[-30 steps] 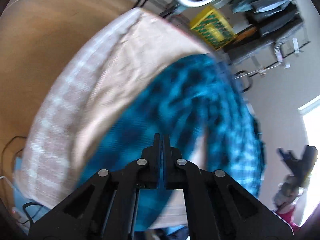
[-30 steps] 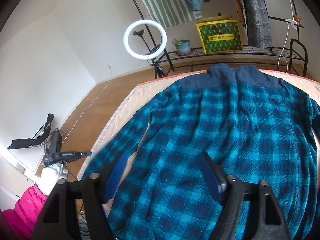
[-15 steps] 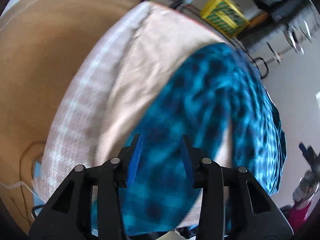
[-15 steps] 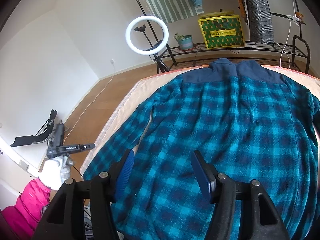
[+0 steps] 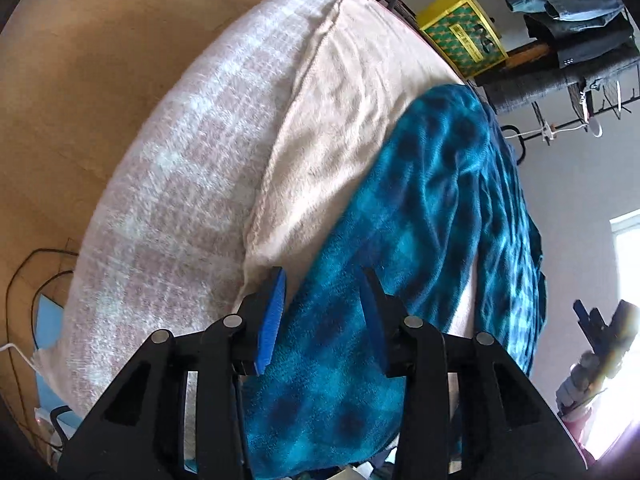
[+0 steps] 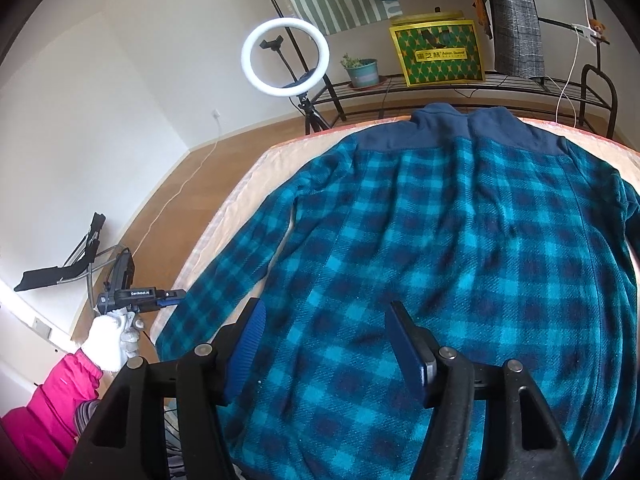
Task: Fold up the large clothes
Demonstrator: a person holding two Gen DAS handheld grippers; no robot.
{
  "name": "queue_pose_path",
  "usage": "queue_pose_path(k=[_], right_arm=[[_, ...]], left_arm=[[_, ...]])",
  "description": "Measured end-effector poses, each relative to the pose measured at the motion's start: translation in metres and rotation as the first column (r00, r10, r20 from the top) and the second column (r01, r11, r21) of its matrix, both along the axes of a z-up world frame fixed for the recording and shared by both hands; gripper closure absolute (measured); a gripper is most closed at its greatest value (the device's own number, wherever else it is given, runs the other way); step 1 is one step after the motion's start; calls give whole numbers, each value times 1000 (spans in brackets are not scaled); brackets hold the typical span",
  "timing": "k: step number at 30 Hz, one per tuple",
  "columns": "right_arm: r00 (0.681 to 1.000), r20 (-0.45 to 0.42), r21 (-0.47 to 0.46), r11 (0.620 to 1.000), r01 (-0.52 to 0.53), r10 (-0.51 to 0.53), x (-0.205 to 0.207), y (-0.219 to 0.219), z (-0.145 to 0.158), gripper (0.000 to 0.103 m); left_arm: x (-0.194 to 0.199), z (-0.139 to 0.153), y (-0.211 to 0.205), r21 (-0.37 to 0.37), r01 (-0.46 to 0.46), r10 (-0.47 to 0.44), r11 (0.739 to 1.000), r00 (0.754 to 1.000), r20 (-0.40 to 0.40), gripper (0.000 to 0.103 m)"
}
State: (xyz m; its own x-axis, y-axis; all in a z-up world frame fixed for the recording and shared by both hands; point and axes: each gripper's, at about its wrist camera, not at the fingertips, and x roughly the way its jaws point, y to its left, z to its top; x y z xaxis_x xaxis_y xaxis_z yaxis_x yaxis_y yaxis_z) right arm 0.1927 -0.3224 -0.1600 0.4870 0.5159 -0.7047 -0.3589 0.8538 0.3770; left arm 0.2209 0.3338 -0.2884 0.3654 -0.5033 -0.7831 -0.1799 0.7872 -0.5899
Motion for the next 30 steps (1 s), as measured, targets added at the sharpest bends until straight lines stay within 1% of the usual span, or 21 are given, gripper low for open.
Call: queue_pose_path(k=[2,7,8,9,10,12,14,15,18,22,23,26,30], right_arm=[[1000,5,-3,1000,-1,1,0,2,1,36],[1000,3,2,1000,-12,12,-2,6,0,35],[1000,5,0,1000,-15,15,-2,7,0,35],[1000,6,-3,1000,-17,17,-2,8,0,35],[1000,8,-6,1000,-18,18,-2,9,0,35],[1000,12,-11,1000,-21,21,-2,10,1,35],[1000,16,-13,1000,-22,23,-3,10,1,35],[1000,16,-14,1000,-21,21,-3,10,1,35],[1000,8,-9,1000,-13,13,-2,7,0,35],[1000,6,-10,1000,-16,16,-3,8,0,35],[1000,10,-11,1000,-20,20,-4,8,0,35],[999,22,-12,1000,-24,24,-6,8,1,35],[999,23,-2,1000,-26,26,-8,4,1,35]], left_arm=[[-5,-3,0,-50,10,-10,999,1000,-14,64],[-7,-4,0,-62,-11,9,998,1000,-25,65],[-5,-4,-1,-53,-13,11,999,1000,-22,69],[-2,-2,-6,-15,-3,3,1000,1000,-18,91],[-1,-3,-9,6,6,-6,1000,1000,-22,99],[-1,1,-18,37,25,-25,999,1000,-6,99],[-2,8,-22,36,33,-34,999,999,22,100],[-3,12,-23,30,26,-27,999,999,31,101],[-5,31,-25,-31,3,-1,1000,997,79,101],[-3,60,-40,-58,15,-6,998,988,155,101],[-2,69,-47,-76,25,-11,997,984,180,101],[4,92,-69,-98,58,-34,993,973,228,101],[11,117,-106,-90,134,-104,987,956,274,101]])
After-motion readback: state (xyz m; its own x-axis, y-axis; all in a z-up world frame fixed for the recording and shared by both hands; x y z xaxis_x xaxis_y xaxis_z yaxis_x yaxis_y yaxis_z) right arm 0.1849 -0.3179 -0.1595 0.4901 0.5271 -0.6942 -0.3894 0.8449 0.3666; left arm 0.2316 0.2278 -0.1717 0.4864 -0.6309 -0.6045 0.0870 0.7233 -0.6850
